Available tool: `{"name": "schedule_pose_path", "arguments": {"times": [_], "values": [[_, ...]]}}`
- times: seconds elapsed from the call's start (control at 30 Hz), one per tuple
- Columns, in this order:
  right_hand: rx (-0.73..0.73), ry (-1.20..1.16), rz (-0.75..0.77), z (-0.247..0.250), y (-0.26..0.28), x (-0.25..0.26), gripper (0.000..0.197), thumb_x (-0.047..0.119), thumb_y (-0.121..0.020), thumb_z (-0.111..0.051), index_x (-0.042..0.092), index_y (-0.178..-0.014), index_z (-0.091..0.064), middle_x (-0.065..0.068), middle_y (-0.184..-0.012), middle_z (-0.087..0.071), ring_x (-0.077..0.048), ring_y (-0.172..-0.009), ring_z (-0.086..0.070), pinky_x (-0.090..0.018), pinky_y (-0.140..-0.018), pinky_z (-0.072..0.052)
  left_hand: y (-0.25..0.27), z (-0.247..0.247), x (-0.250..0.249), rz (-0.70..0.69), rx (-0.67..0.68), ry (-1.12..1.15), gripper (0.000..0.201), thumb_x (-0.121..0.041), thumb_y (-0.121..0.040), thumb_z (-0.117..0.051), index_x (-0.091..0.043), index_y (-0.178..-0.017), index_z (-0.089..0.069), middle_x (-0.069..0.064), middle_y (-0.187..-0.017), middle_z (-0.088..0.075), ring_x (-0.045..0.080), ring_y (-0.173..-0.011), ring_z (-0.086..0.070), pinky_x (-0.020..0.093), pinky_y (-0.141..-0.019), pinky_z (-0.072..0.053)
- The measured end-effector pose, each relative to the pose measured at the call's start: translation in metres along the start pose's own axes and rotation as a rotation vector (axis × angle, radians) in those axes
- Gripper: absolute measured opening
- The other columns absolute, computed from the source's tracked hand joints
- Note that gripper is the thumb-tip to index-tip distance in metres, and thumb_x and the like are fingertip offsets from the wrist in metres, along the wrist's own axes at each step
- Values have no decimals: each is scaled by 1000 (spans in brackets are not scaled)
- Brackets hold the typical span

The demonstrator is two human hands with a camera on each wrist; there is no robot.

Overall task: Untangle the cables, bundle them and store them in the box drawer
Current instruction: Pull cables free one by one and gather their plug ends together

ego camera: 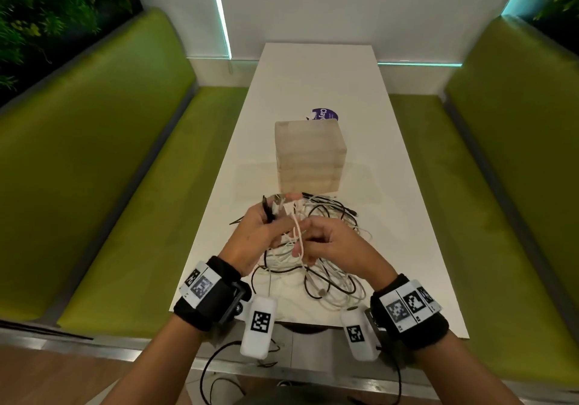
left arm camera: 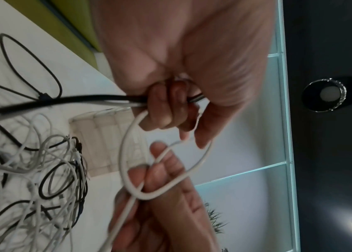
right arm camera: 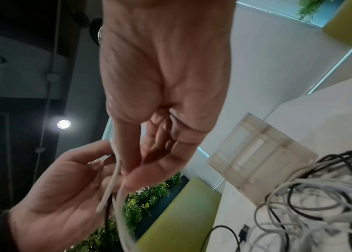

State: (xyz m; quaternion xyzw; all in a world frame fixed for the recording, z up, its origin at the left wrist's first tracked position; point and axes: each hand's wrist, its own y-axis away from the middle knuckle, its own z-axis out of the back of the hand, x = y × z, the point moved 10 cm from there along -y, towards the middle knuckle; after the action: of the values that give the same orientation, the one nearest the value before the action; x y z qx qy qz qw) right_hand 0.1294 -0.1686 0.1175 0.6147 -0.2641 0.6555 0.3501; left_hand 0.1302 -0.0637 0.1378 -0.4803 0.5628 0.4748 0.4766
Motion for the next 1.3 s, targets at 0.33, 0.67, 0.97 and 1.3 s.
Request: {"name": "schedule_pose_path", "arguments": {"times": [0.33,0.67,0.97,1.3], "values": [[274,-52,-378,-48,38,-80,16,-8,-84,-59,2,-94,-53,-17,-84,-70,-27,-69,-68,-32,-67,-59,4,43,-11,-82,-209,235,24,-4,-77,-55,-12,-99,-62,-7,-58,-28,6,-45,-20,21,-43,-17],[135,495,-614,-12,46,-154,12,3,-83,-65,12,-84,-58,-10,-83,-67,-15,-52,-60,-21,-49,-49,9,30,-1,17,-152,255,22,-2,-95,-43,-12,-85,-59,-10,-52,-25,6,-43,-19,18,-40,-18],[67,273,-113,-32,23,-74,33,18,-88,-67,35,-115,-63,17,-114,-62,-10,-77,-58,-13,-64,-45,13,19,4,51,-115,252,21,-1,-96,-43,-10,-85,-59,-8,-52,-24,8,-45,-16,19,-40,-17],[-31,328,-166,-26,8,-83,10,13,-92,-59,16,-97,-66,6,-82,-64,-8,-62,-59,-11,-54,-41,16,34,10,60,-174,227,20,-3,-97,-44,-11,-86,-60,-7,-53,-23,9,-46,-16,18,-39,-20]]}}
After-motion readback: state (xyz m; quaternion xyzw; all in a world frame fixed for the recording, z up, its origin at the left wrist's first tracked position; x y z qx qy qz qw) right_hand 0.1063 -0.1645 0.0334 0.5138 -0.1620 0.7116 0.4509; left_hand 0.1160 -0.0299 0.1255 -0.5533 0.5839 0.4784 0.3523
